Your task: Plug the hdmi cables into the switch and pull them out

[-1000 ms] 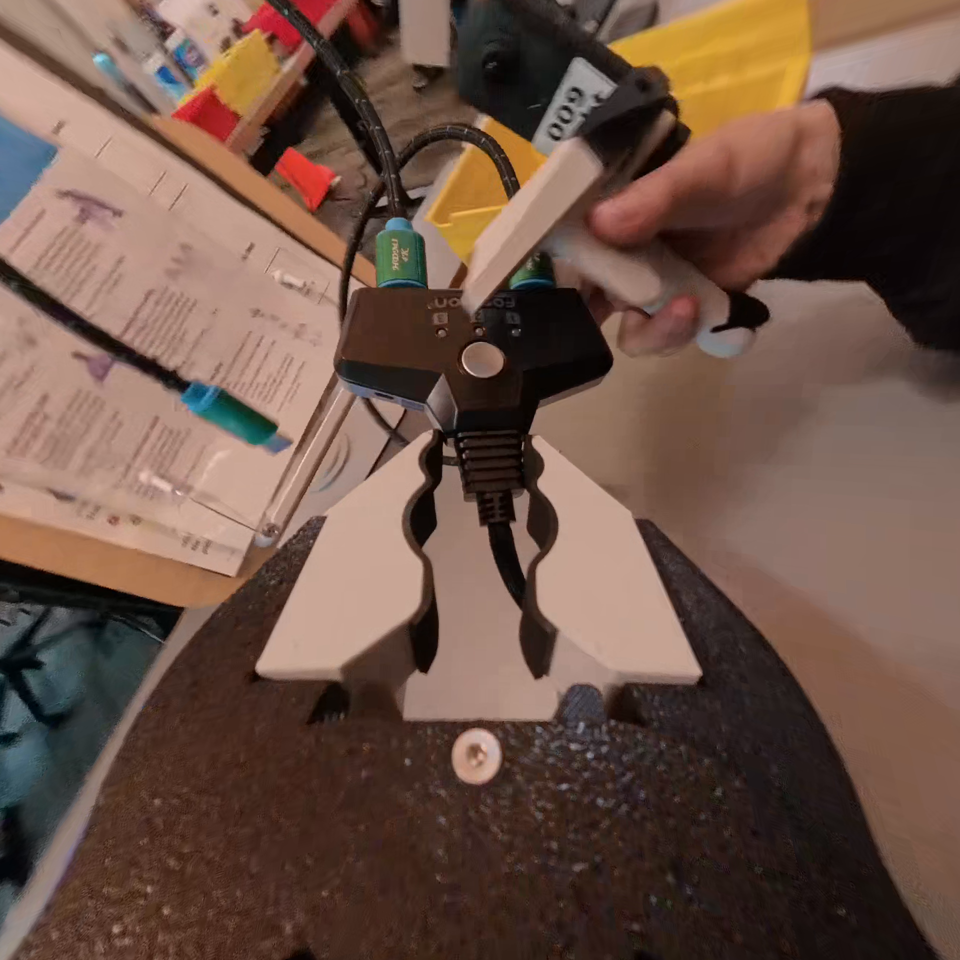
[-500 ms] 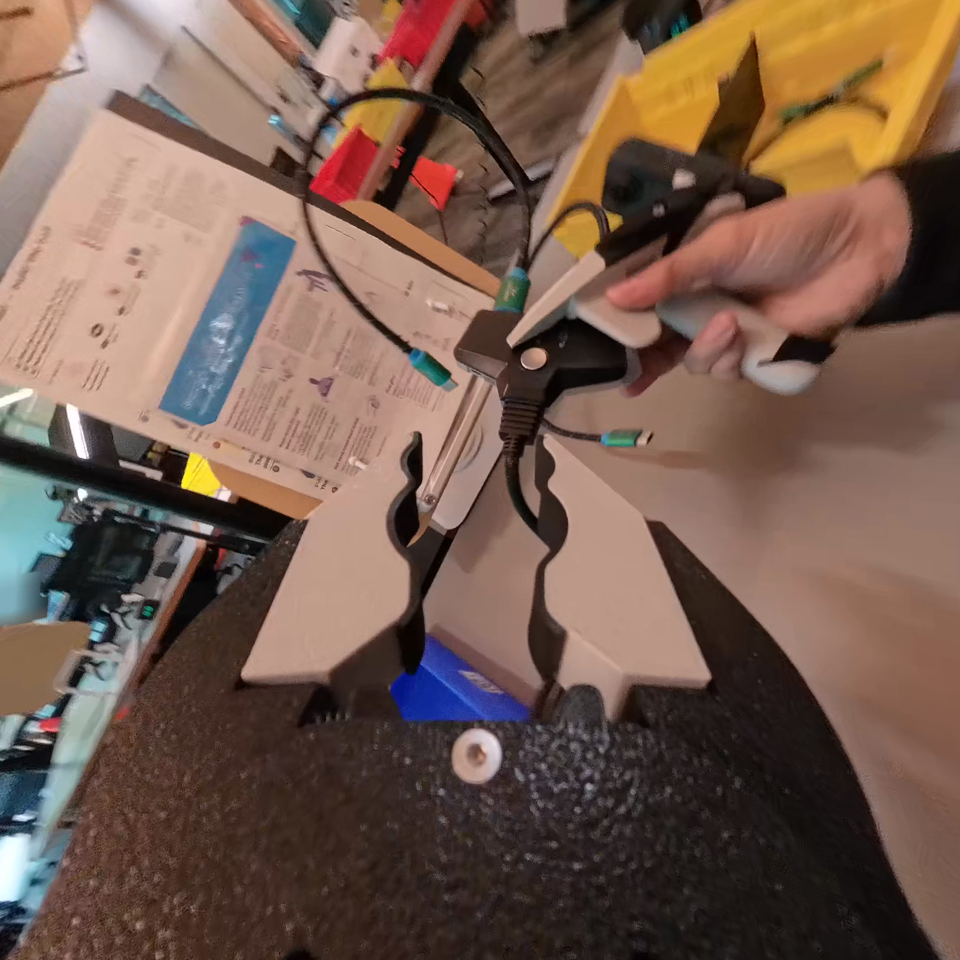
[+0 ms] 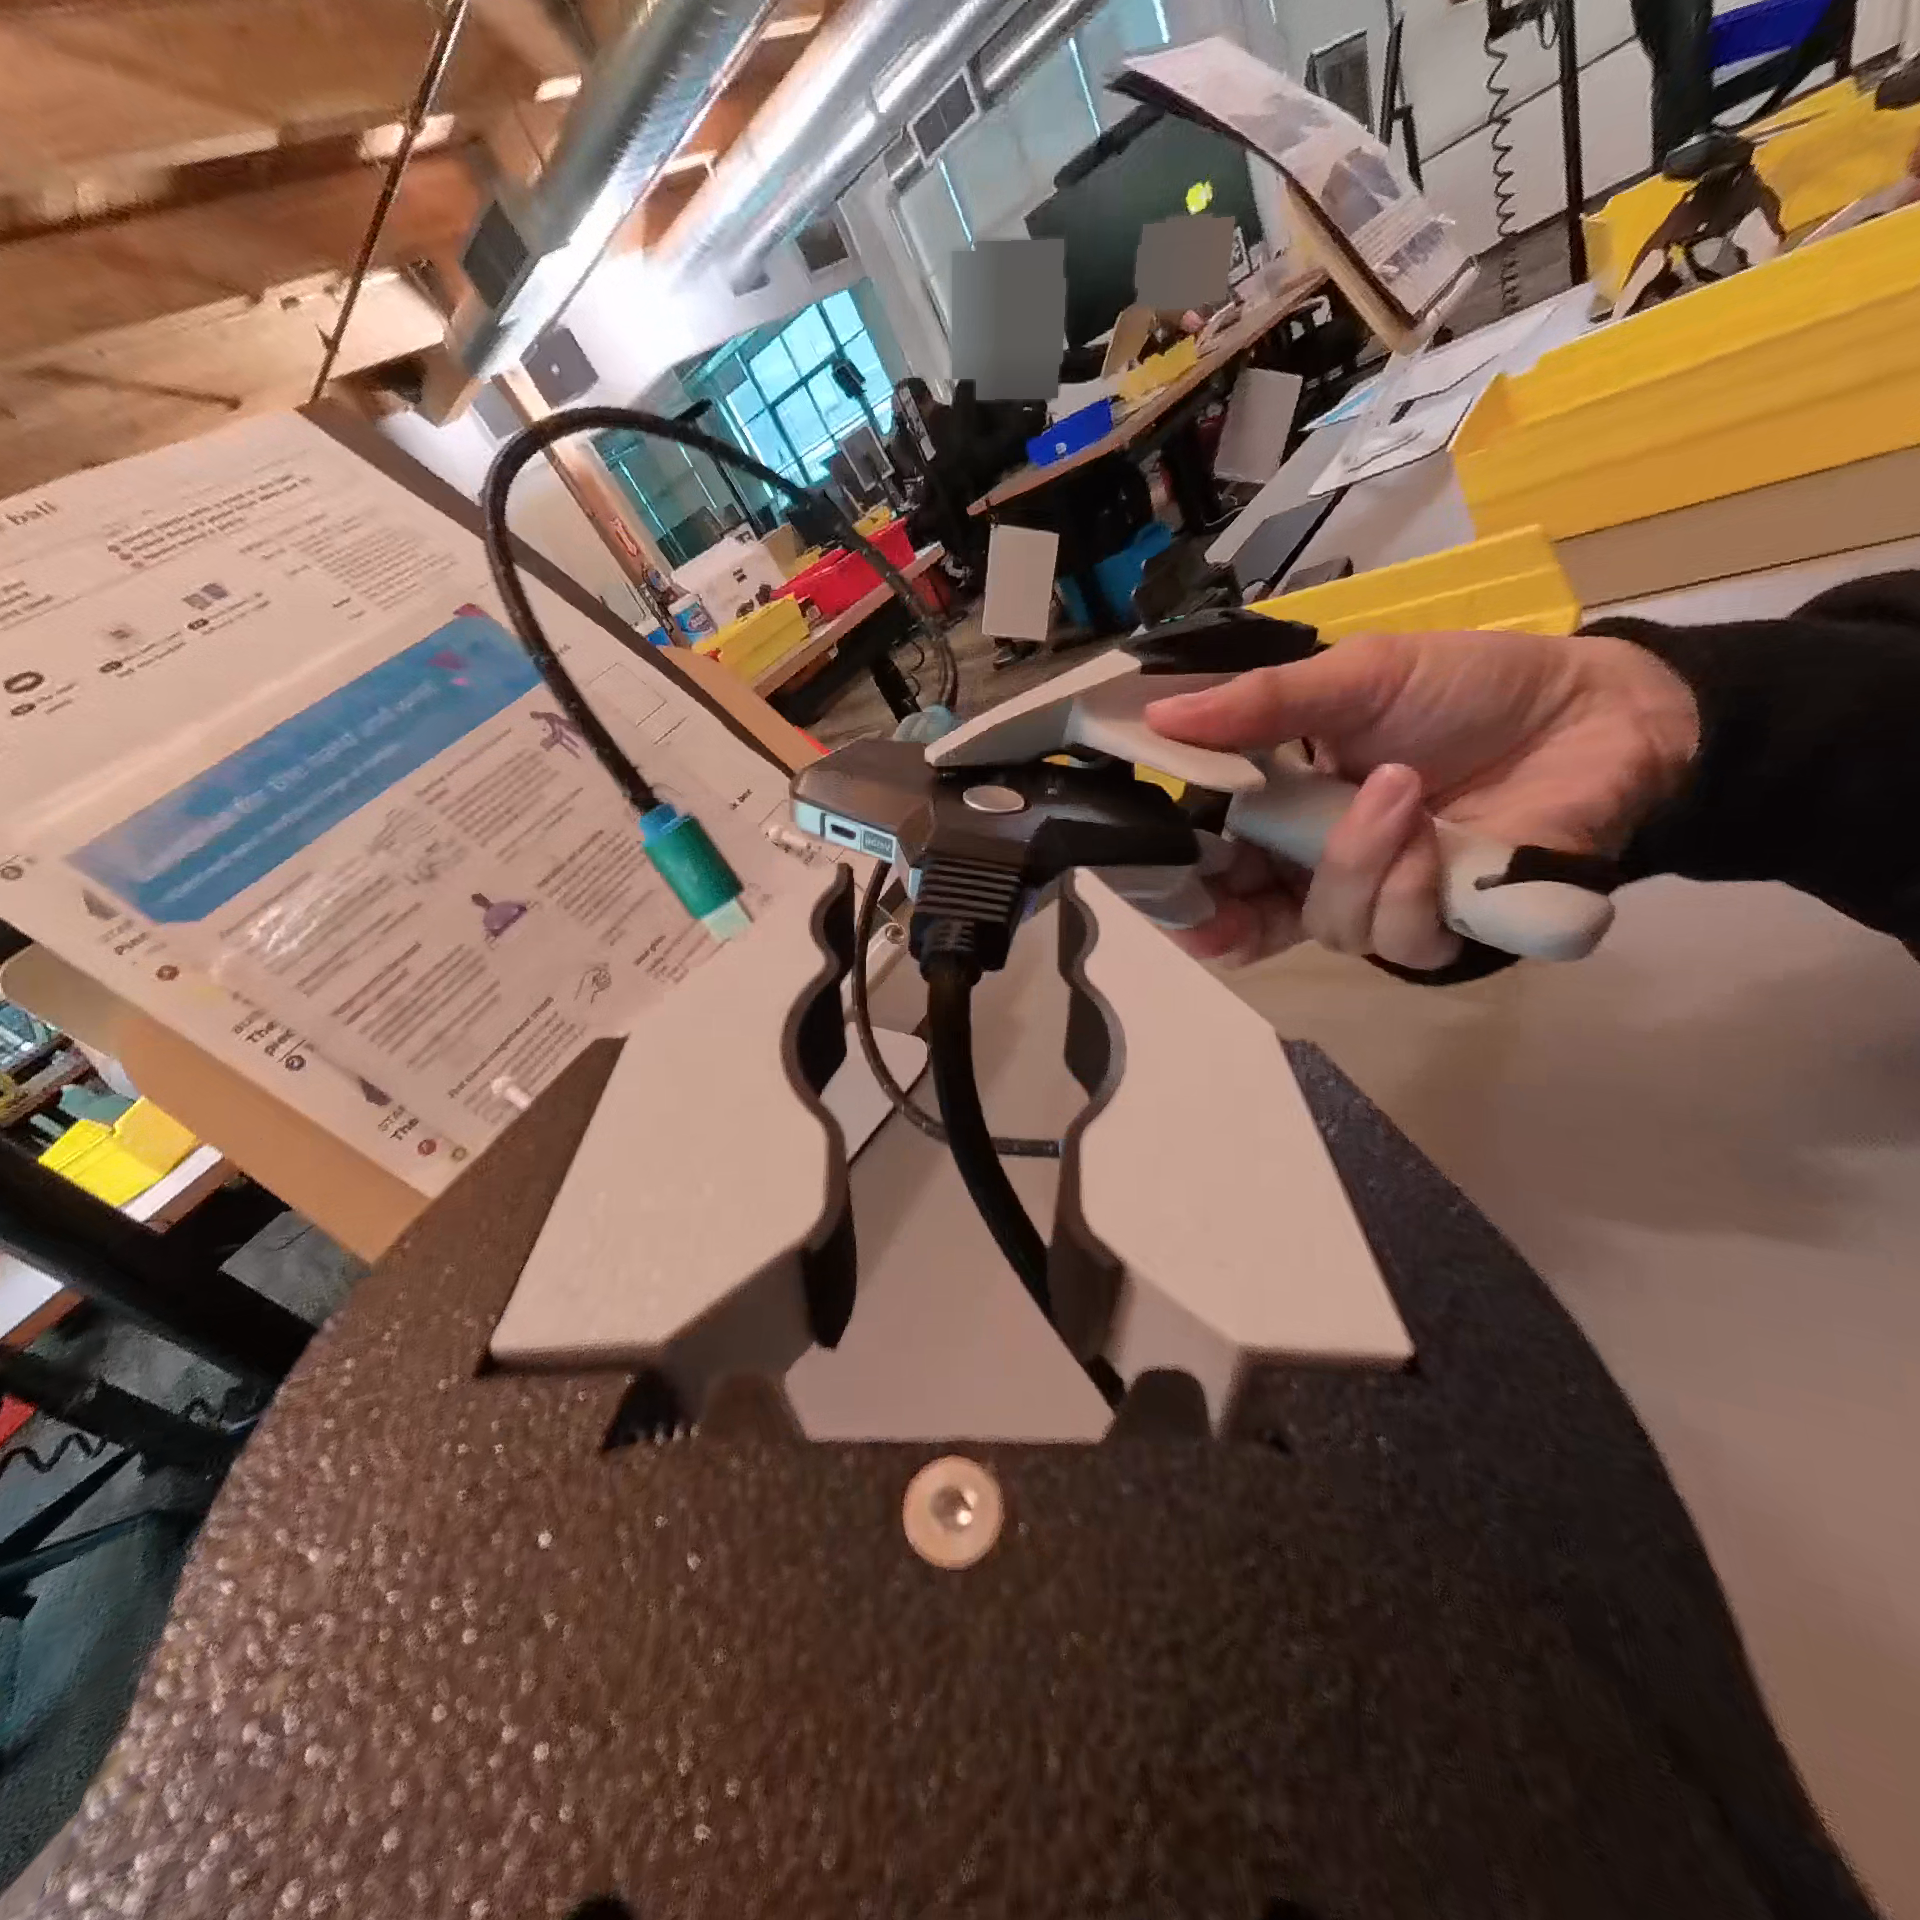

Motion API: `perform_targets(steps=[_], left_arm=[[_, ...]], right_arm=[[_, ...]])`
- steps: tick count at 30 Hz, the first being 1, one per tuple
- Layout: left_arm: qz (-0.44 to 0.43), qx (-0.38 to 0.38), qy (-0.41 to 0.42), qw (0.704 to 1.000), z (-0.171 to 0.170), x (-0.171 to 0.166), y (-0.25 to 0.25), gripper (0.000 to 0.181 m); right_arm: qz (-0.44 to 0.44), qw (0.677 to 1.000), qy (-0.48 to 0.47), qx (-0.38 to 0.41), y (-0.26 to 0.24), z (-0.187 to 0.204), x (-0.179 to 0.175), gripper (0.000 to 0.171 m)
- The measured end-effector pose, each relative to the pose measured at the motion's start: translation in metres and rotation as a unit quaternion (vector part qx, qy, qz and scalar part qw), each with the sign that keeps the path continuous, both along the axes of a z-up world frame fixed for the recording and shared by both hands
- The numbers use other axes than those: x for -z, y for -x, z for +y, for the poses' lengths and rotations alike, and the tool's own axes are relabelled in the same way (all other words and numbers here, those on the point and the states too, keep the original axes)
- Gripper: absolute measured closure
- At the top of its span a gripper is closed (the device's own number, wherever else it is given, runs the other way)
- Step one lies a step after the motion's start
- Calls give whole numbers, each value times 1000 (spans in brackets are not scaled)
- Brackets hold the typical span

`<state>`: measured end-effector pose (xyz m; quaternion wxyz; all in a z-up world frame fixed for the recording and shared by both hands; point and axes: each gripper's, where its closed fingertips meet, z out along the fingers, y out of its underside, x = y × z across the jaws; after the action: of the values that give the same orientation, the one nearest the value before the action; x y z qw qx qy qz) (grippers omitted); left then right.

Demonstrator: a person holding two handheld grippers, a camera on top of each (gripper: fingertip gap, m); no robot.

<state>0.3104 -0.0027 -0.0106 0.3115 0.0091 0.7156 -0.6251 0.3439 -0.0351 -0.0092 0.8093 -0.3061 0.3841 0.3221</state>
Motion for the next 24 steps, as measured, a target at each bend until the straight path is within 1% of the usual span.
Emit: perform_targets(steps=[1, 3, 6, 10, 15, 17, 20, 24], left_arm=[[6, -1, -11, 1000, -2, 5, -3, 148], [23, 12, -25, 999, -7, 13, -2, 148], [13, 12, -10, 1000, -5, 11, -2, 153], [-4, 4, 6, 1000, -3, 11, 0, 153], [-2, 1, 7, 1000, 1, 13, 0, 153], [-1, 6, 18, 1000, 4, 9, 4, 158], [11, 0, 22, 1000, 5, 11, 2, 162], [18, 20, 34, 999, 8, 14, 4, 161]], right_arm=[[4, 1000, -10, -11, 2, 3, -1, 151], [6, 1000, -16, -23, 6, 9, -2, 151], [9, 999, -24, -32, 8, 12, -3, 151], [3, 999, -15, -33, 9, 14, -3, 152], [8, 999, -5, -31, 7, 16, 2, 152], [10, 1000, -1, -27, 6, 14, 3, 152], [9, 1000, 6, -25, 6, 15, 4, 152], [10, 999, -2, -36, 10, 20, 2, 150]])
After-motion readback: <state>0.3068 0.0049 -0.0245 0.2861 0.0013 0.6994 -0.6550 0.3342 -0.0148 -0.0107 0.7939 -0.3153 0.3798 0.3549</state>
